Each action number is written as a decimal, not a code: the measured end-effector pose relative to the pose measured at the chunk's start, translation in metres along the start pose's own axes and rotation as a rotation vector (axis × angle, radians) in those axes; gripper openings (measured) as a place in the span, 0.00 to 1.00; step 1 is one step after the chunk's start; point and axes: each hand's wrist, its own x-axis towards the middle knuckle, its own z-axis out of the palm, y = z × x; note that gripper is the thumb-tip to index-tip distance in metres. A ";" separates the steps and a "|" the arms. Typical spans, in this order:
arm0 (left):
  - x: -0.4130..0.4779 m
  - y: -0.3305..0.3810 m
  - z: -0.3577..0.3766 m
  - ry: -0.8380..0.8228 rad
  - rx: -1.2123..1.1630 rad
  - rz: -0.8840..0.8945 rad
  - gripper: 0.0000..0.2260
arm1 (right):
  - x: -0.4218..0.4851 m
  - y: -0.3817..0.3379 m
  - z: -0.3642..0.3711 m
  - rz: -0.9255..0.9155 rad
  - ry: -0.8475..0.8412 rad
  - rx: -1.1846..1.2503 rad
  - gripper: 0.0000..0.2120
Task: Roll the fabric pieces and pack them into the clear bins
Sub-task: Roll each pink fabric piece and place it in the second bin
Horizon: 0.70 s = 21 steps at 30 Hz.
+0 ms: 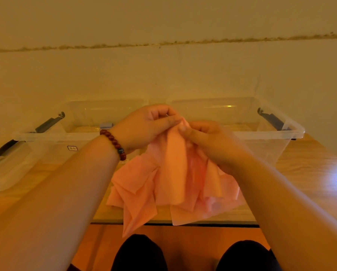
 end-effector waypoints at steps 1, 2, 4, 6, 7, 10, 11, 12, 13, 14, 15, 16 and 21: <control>0.000 -0.001 -0.001 0.012 0.023 -0.014 0.08 | 0.001 0.001 0.000 -0.005 0.051 0.021 0.24; -0.001 -0.001 -0.004 0.019 0.045 -0.041 0.08 | 0.003 0.003 -0.003 -0.005 0.116 0.036 0.21; -0.005 -0.004 -0.012 -0.024 0.109 -0.118 0.15 | 0.004 0.005 -0.012 0.004 0.199 0.064 0.12; -0.011 -0.008 -0.022 -0.090 0.131 -0.196 0.15 | 0.003 0.005 -0.019 0.023 0.249 0.093 0.12; -0.014 -0.010 -0.025 -0.097 0.108 -0.222 0.13 | 0.002 0.005 -0.023 0.033 0.261 0.100 0.13; -0.014 -0.018 -0.032 -0.001 -0.068 -0.226 0.17 | -0.002 0.006 -0.030 0.064 0.243 0.149 0.14; -0.012 -0.019 -0.031 0.017 -0.130 -0.223 0.19 | -0.003 0.005 -0.031 0.071 0.224 0.137 0.12; -0.011 -0.018 -0.028 0.015 -0.178 -0.218 0.20 | -0.004 0.003 -0.031 0.063 0.204 0.137 0.09; -0.010 -0.015 -0.024 0.004 -0.201 -0.216 0.19 | -0.005 0.000 -0.031 0.043 0.174 0.138 0.08; -0.008 -0.012 -0.020 -0.020 -0.188 -0.202 0.17 | -0.005 -0.002 -0.030 0.026 0.136 0.124 0.10; -0.005 -0.008 -0.015 -0.044 -0.160 -0.180 0.13 | -0.004 -0.005 -0.028 0.019 0.089 0.101 0.17; -0.002 -0.004 -0.011 -0.070 -0.134 -0.157 0.09 | -0.003 -0.007 -0.024 0.015 0.038 0.069 0.25; 0.010 0.002 -0.004 -0.075 -0.157 -0.131 0.10 | 0.005 -0.011 -0.011 -0.023 0.098 0.064 0.07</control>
